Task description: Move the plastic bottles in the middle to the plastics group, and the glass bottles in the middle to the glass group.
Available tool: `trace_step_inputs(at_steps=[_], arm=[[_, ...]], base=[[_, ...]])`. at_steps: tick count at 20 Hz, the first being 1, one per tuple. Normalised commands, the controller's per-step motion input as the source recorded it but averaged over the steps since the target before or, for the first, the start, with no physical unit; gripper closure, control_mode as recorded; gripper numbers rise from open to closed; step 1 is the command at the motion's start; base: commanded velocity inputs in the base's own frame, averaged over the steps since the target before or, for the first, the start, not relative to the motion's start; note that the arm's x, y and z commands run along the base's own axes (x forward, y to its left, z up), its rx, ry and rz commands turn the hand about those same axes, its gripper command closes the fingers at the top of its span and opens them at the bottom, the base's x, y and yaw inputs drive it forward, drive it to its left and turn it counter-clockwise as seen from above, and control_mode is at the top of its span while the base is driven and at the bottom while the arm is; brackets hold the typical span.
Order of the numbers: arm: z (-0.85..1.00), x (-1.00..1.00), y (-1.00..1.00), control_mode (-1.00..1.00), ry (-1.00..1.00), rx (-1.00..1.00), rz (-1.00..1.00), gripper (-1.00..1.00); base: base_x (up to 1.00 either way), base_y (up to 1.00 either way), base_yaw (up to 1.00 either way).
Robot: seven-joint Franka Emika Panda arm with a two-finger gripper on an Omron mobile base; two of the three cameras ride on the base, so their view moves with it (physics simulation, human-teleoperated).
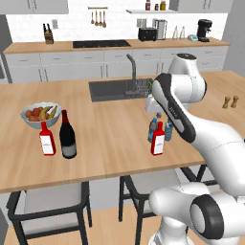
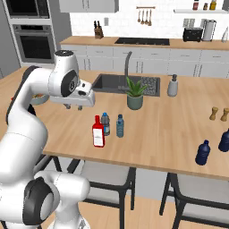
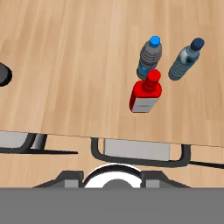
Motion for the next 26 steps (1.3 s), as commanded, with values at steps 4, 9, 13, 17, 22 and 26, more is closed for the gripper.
trace_step_inputs(at_steps=[4,9,13,17,22,26], arm=[[-0.03,-0.06,-0.13,-1.00,0.00,0.02,0.00,-1.00],[-0.28,0.00,-0.28,-1.00,-0.02,0.00,0.00,-1.00],[-0.45,0.28,-0.43,-1.00,-0.03,0.03,0.00,-1.00],[-0.42,0.52,-0.35,-1.00,0.01,0.00,0.00,-1.00],[-0.24,0.65,-0.03,-1.00,0.02,0.00,0.00,-1.00],[-0.14,0.48,0.12,-1.00,0.02,0.00,0.00,-1.00]], base=[[0.00,0.00,0.00],[0.00,0.00,0.00],[0.00,0.00,0.00],[0.00,0.00,0.00],[0.00,0.00,0.00],[0.00,0.00,0.00]])
